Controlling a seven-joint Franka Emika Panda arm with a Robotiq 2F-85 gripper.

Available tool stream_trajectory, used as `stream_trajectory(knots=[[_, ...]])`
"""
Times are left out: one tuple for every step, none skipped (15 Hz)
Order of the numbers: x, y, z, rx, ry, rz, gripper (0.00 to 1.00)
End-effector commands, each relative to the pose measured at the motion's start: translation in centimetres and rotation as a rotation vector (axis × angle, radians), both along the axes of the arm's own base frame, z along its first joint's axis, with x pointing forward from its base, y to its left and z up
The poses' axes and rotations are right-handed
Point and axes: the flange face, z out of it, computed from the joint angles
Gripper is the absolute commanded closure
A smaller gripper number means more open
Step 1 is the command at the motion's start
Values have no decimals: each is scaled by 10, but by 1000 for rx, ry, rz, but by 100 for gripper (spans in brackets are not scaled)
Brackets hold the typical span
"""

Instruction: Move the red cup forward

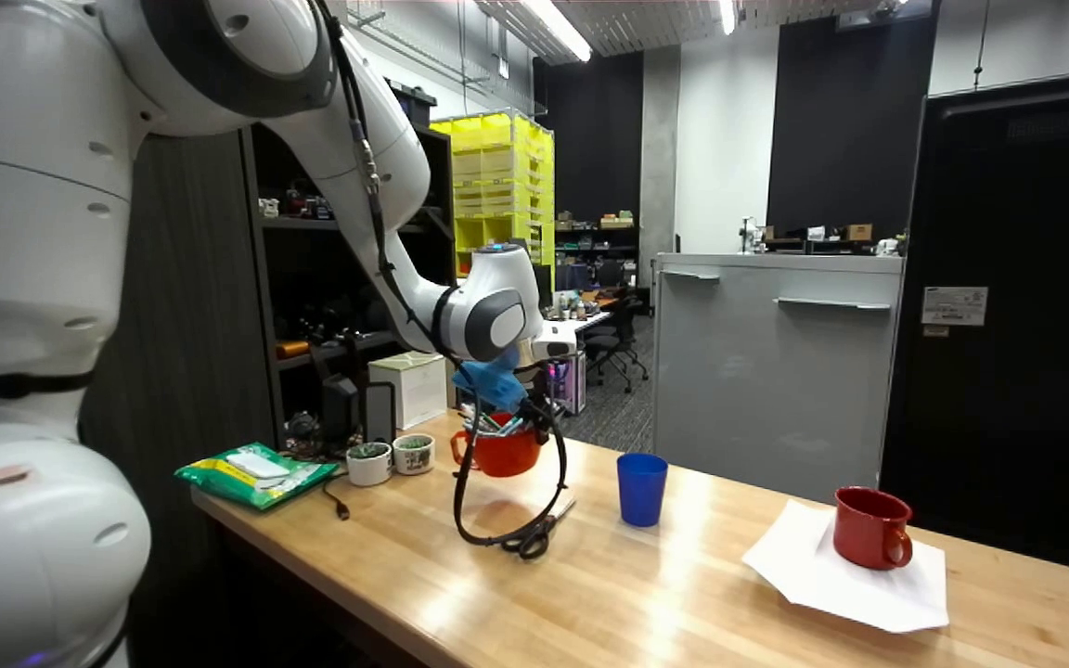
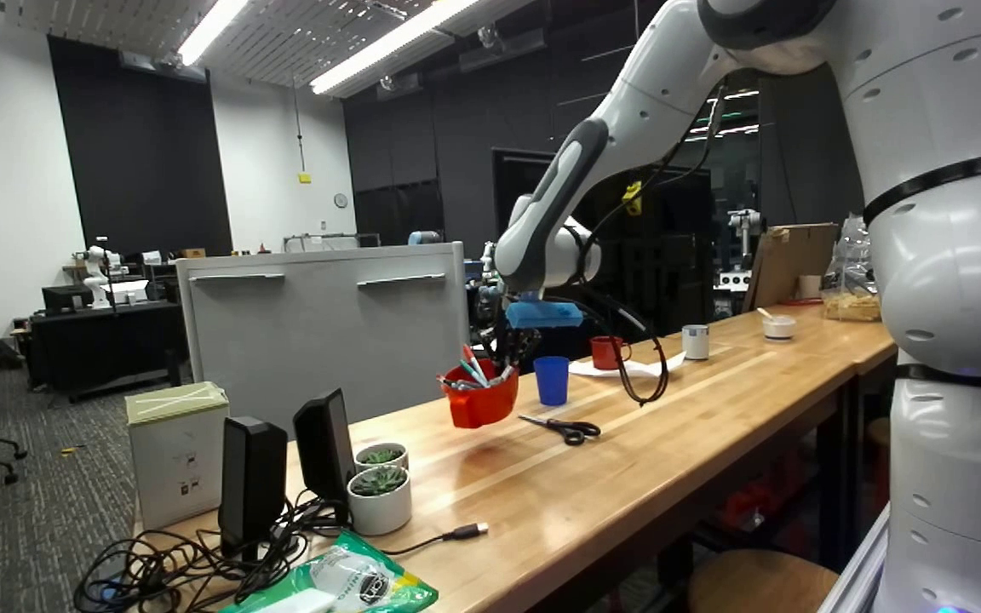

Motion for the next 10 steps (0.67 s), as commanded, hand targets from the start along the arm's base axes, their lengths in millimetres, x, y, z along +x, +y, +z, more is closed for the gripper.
stream_trajectory(knots=[[-18, 6, 20, 53, -11, -8, 96], [-25, 9, 26, 75, -17, -4, 96], [-29, 8, 27, 93, -16, 0, 96], [-30, 4, 29, 103, -14, -11, 96], [-31, -2, 31, 117, -10, -18, 96], [-32, -14, 35, 124, -11, -42, 96], [-33, -28, 39, 127, -11, -66, 96], [-34, -41, 43, 125, -13, -90, 96], [-34, -51, 44, 125, -13, -106, 96], [-34, -52, 45, 113, -6, -107, 96]])
